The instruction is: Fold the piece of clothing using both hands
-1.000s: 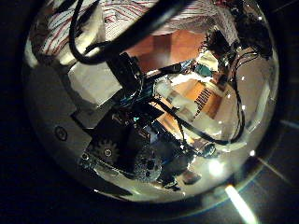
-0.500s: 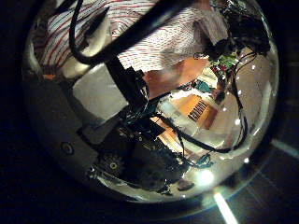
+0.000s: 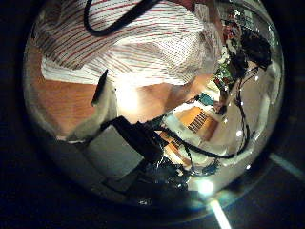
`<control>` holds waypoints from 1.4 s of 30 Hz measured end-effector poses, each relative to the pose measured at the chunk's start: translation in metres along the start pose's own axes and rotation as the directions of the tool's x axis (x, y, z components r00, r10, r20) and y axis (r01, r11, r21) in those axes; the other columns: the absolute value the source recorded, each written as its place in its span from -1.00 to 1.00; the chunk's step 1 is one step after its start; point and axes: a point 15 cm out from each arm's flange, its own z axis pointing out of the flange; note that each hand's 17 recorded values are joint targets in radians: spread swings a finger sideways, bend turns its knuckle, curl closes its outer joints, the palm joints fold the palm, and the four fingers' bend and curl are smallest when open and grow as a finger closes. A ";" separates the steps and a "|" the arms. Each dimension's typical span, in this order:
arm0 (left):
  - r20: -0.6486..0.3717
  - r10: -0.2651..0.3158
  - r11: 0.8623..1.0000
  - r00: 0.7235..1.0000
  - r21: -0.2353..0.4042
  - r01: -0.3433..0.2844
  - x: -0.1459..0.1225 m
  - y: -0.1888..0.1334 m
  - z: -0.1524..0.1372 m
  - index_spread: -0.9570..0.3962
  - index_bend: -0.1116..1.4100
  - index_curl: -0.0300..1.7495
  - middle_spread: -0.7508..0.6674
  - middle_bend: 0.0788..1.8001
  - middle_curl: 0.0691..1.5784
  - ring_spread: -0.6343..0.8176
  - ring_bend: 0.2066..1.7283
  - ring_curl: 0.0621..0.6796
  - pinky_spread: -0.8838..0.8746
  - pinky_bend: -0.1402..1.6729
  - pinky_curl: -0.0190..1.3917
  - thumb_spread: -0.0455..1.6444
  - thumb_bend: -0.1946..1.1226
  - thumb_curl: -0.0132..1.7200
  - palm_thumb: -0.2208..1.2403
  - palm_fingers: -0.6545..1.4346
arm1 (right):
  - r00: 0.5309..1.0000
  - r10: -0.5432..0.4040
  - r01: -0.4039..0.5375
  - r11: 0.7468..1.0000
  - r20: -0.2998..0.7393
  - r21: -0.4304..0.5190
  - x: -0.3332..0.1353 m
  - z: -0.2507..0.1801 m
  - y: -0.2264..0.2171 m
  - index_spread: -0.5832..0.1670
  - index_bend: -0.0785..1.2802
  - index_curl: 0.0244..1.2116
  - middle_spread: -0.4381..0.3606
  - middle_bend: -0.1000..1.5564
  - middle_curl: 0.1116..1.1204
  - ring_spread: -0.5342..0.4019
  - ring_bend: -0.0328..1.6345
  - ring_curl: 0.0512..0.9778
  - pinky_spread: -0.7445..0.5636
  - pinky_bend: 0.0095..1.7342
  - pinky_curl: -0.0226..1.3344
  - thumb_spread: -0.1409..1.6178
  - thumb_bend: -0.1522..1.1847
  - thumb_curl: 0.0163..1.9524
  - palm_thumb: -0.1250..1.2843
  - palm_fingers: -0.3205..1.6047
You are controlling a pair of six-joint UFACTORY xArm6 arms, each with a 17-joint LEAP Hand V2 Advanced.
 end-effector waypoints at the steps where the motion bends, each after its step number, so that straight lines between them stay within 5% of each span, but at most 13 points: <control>1: -0.004 0.001 1.000 1.000 0.008 -0.001 0.000 0.000 -0.003 -0.06 -0.72 0.01 -0.09 -0.76 -0.21 -0.33 -0.10 0.31 -0.38 -0.47 0.42 0.37 -0.74 -0.48 0.09 -0.34 | 1.000 0.008 -0.008 1.000 0.004 0.011 0.007 -0.010 0.001 -0.69 -0.59 0.00 -0.57 -0.10 -0.08 -0.35 0.45 0.00 0.10 0.14 0.01 0.47 -0.84 -0.51 -0.10 -0.52; 3: -0.016 0.004 1.000 1.000 0.026 -0.004 0.001 0.002 -0.011 0.04 -0.71 -0.07 0.06 -0.83 -0.27 -0.21 -0.14 0.25 -0.26 -0.49 0.39 0.37 -0.74 -0.49 0.08 -0.42 | 1.000 -0.002 0.001 1.000 0.028 0.025 0.010 -0.031 0.007 -0.67 -0.57 -0.05 -0.47 -0.23 -0.17 -0.31 0.44 -0.03 0.22 0.12 -0.02 0.46 -0.83 -0.52 -0.16 -0.55; 5: -0.031 0.016 0.999 0.999 0.052 -0.015 0.005 0.006 -0.023 0.11 -0.71 -0.15 0.17 -0.87 -0.33 -0.12 -0.17 0.18 -0.15 -0.50 0.35 0.38 -0.74 -0.50 0.07 -0.42 | 0.998 -0.029 0.029 0.999 0.047 0.019 0.010 -0.046 0.017 -0.62 -0.61 -0.10 -0.55 -0.16 -0.17 -0.27 0.38 -0.07 0.33 0.07 -0.05 0.45 -0.83 -0.54 -0.22 -0.52; 9: -0.068 0.054 0.995 0.996 0.082 -0.048 0.008 0.023 -0.041 0.19 -0.70 -0.29 0.34 -0.89 -0.42 0.04 -0.22 0.08 0.09 -0.50 0.25 0.38 -0.75 -0.51 0.01 -0.43 | 0.994 -0.077 0.083 0.993 0.071 -0.082 0.010 -0.060 0.055 -0.54 -0.62 -0.17 -0.50 -0.20 -0.23 -0.20 0.29 -0.14 0.51 -0.02 -0.11 0.45 -0.83 -0.59 -0.32 -0.58; 14: -0.096 0.071 0.994 0.993 0.092 -0.062 0.013 0.045 -0.055 0.23 -0.67 -0.40 0.42 -0.90 -0.51 0.17 -0.28 -0.02 0.36 -0.48 0.12 0.39 -0.75 -0.53 -0.05 -0.41 | 0.981 -0.164 0.182 0.962 0.106 -0.202 0.009 -0.062 0.112 -0.50 -0.61 -0.25 -0.33 -0.23 -0.29 -0.10 0.16 -0.25 0.65 -0.10 -0.20 0.45 -0.81 -0.63 -0.36 -0.58; 20: -0.125 0.075 0.996 0.989 0.060 -0.068 0.004 0.074 -0.053 0.25 -0.66 -0.49 0.47 -0.91 -0.59 0.31 -0.31 -0.12 0.58 -0.39 0.00 0.40 -0.74 -0.54 -0.11 -0.40 | 0.962 -0.237 0.268 0.920 0.138 -0.288 -0.012 -0.036 0.162 -0.53 -0.61 -0.31 -0.42 -0.30 -0.36 -0.05 0.07 -0.34 0.72 -0.18 -0.28 0.46 -0.79 -0.65 -0.32 -0.54; 28: -0.141 0.055 0.997 0.988 0.057 -0.047 -0.012 0.089 -0.051 0.25 -0.63 -0.54 0.48 -0.91 -0.67 0.43 -0.33 -0.21 0.69 -0.32 -0.12 0.41 -0.74 -0.55 -0.12 -0.40 | 0.930 -0.342 0.367 0.890 0.135 -0.271 -0.062 0.000 0.172 -0.57 -0.61 -0.37 -0.50 -0.38 -0.44 0.02 -0.06 -0.44 0.76 -0.23 -0.36 0.45 -0.79 -0.65 -0.18 -0.52; 34: -0.146 0.061 0.997 0.987 0.049 -0.055 -0.016 0.100 -0.045 0.25 -0.62 -0.55 0.48 -0.90 -0.71 0.47 -0.38 -0.29 0.72 -0.30 -0.20 0.41 -0.74 -0.56 -0.14 -0.40 | 0.907 -0.399 0.420 0.856 0.131 -0.300 -0.101 0.037 0.174 -0.56 -0.62 -0.39 -0.36 -0.45 -0.48 0.08 -0.16 -0.51 0.76 -0.28 -0.40 0.43 -0.79 -0.64 -0.08 -0.52; 42: -0.146 0.069 0.997 0.987 0.047 -0.063 -0.018 0.107 -0.043 0.25 -0.63 -0.57 0.49 -0.90 -0.74 0.50 -0.40 -0.35 0.72 -0.29 -0.28 0.41 -0.74 -0.56 -0.14 -0.39 | 0.918 -0.396 0.367 0.840 0.010 -0.400 -0.088 0.082 0.172 -0.53 -0.63 -0.44 -0.28 -0.49 -0.50 0.13 -0.23 -0.56 0.76 -0.31 -0.46 0.39 -0.80 -0.63 0.00 -0.48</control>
